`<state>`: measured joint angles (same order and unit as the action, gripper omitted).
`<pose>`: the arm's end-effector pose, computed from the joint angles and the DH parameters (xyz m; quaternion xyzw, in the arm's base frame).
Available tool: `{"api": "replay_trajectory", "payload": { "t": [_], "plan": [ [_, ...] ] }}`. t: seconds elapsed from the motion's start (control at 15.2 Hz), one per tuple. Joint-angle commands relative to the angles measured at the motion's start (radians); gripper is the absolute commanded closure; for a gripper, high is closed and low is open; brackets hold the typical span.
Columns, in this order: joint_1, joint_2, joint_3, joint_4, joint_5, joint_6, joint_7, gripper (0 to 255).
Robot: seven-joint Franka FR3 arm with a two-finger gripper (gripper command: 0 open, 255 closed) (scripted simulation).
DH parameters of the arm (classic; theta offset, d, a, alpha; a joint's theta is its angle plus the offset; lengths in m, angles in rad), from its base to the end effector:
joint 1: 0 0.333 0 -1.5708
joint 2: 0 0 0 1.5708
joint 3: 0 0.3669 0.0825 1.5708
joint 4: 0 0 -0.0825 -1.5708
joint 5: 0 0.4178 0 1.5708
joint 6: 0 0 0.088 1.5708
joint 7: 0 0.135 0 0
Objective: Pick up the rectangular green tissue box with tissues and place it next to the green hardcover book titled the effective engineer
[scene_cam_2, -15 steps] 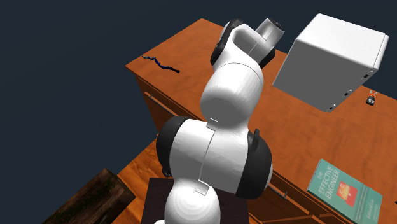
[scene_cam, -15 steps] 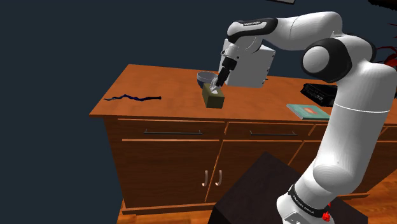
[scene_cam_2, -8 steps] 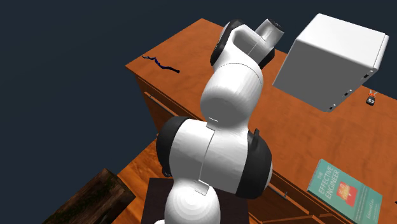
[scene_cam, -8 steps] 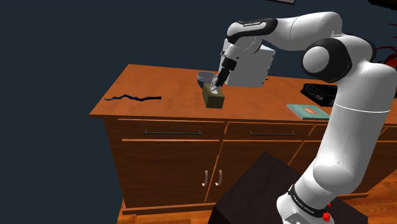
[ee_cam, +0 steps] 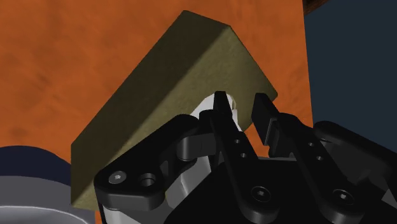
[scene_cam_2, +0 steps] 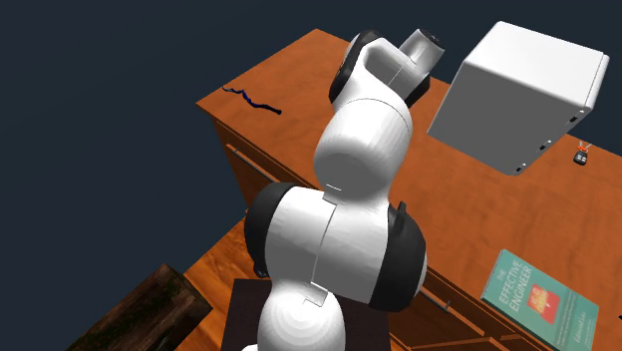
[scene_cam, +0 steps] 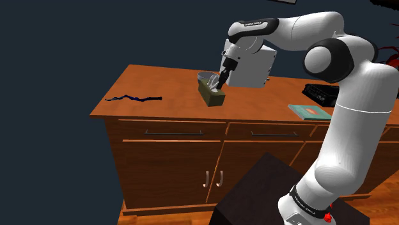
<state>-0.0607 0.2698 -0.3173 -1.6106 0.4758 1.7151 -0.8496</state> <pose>0.6471 -0.1758 0.4845 -0.9625 -0.1805 -0.0494 0.1965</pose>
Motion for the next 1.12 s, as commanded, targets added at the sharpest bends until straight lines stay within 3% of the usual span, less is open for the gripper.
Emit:
{"api": "replay_trajectory", "payload": {
  "t": [0.0,1.06],
  "plan": [
    [-0.001,0.002,-0.001,-0.001,-0.001,0.001,0.0,255],
    [-0.019,0.001,-0.007,0.195,-0.009,-0.183,0.068,255]
  ]
}}
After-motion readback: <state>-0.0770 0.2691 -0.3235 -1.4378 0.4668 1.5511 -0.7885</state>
